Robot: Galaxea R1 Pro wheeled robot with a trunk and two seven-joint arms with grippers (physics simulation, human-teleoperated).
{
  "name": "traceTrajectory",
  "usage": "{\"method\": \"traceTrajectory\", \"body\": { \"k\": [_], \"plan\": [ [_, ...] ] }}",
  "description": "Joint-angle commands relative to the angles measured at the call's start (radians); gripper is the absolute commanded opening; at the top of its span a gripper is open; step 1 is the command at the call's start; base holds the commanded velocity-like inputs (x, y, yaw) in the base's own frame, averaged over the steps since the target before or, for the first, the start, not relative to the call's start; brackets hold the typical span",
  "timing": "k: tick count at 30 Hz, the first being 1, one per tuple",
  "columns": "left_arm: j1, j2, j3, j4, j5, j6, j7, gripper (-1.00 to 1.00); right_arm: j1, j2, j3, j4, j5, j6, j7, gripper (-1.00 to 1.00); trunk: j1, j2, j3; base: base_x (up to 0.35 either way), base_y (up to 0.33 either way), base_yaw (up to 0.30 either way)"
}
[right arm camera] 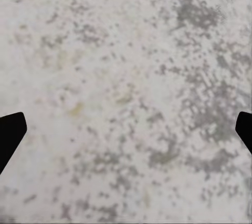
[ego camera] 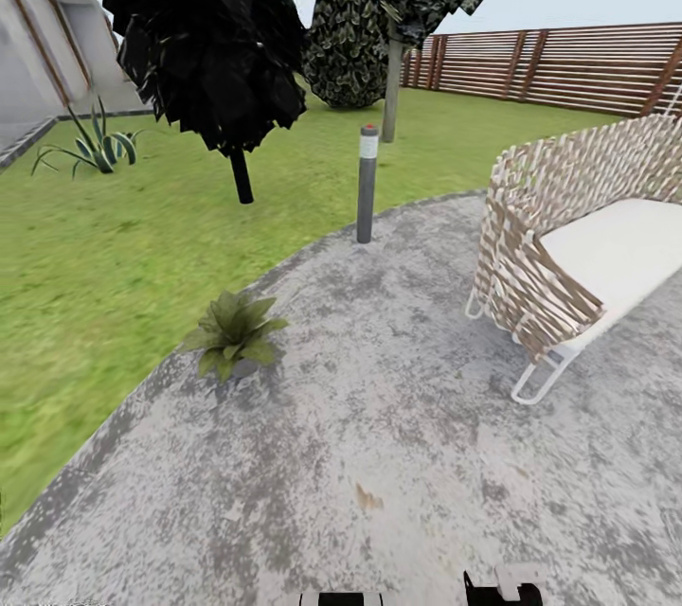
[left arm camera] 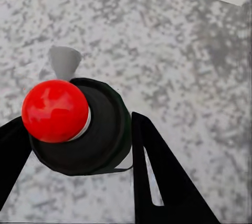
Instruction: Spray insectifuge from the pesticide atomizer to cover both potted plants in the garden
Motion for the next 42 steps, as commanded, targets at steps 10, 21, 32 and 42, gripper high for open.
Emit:
{"method": "traceTrajectory", "body": {
  "k": [10,21,32,42],
  "plan": [
    [-0.001,0.000,0.008,0.000,-0.004,-0.003,-0.006,-1.00,0.000,0.000,0.008,0.000,-0.002,-0.001,-0.006,1.00,0.000,0.000,-0.001,0.144,-0.275,0.277],
    [-0.001,0.000,0.009,0.000,-0.004,-0.003,-0.006,-1.00,0.000,0.000,0.008,0.000,-0.002,-0.001,-0.006,1.00,0.000,0.000,-0.001,0.157,-0.275,0.277],
    [-0.001,0.000,0.009,0.002,-0.004,0.000,-0.006,-1.00,0.000,0.000,0.008,0.000,-0.002,-0.001,-0.006,1.00,0.000,0.000,-0.001,0.057,-0.062,0.277],
    [-0.001,0.000,0.009,0.000,-0.004,0.000,-0.006,-1.00,0.000,0.000,0.008,0.000,-0.001,-0.001,-0.006,1.00,0.000,0.000,0.001,0.000,-0.081,0.277]
  ]
}}
